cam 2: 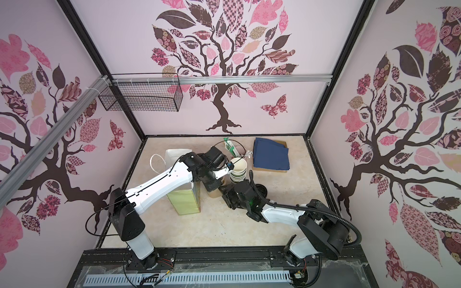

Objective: Pack a coffee takeout order
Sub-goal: Separate the cup tray.

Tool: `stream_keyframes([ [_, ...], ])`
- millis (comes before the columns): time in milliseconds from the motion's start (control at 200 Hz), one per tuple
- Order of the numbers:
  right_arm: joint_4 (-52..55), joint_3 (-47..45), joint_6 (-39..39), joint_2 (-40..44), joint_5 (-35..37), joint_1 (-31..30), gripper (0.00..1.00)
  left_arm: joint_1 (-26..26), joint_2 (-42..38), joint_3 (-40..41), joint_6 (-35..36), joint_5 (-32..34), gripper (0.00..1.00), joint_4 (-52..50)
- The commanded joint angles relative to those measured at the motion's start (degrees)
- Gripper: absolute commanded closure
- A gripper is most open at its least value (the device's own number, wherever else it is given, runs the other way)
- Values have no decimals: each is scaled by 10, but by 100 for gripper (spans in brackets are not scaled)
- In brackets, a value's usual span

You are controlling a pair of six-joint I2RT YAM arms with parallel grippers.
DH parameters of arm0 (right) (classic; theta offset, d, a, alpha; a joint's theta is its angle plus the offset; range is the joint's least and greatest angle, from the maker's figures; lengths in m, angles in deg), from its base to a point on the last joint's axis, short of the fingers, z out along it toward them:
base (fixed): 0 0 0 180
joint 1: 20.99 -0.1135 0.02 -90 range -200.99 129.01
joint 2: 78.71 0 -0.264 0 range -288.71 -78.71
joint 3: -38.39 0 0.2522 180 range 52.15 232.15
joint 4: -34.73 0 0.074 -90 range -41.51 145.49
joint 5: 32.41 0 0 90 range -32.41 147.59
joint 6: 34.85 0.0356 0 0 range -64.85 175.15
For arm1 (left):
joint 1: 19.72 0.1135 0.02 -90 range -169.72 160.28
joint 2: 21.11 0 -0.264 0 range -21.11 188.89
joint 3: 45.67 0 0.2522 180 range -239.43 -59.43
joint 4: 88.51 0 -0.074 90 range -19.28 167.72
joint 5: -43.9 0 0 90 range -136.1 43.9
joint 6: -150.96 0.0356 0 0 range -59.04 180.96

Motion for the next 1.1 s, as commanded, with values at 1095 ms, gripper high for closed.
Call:
stream_keyframes([
  [1095, 12, 14, -15, -6, 19, -2, 41, -18, -46, -45, 1, 38, 100, -20],
])
